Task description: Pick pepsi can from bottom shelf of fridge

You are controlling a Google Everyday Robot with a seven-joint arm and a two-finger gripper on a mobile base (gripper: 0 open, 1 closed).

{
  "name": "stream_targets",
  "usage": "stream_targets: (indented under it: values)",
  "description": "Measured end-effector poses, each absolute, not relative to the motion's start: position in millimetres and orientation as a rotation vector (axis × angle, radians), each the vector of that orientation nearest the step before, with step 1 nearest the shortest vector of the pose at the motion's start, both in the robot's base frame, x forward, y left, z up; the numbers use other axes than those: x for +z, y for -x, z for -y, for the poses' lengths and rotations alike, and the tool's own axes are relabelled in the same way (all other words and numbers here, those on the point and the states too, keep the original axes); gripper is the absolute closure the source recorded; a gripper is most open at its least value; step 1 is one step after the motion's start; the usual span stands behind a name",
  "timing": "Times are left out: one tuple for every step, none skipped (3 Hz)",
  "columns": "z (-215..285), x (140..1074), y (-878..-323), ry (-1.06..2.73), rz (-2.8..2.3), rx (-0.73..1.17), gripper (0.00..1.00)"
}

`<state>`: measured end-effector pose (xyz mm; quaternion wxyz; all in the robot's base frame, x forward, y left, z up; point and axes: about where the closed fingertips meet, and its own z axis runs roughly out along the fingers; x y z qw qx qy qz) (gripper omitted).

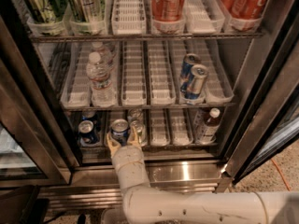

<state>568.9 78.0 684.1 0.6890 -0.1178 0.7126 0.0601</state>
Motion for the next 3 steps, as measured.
stream_targets:
  values:
    - [-56,690,-555,0.313,-1.610,0.133,1.00]
    - [-32,703,-545,0.385,-1.616,0.143,1.00]
    - [-12,725,-537,0.439,-1.587,0.160,1.00]
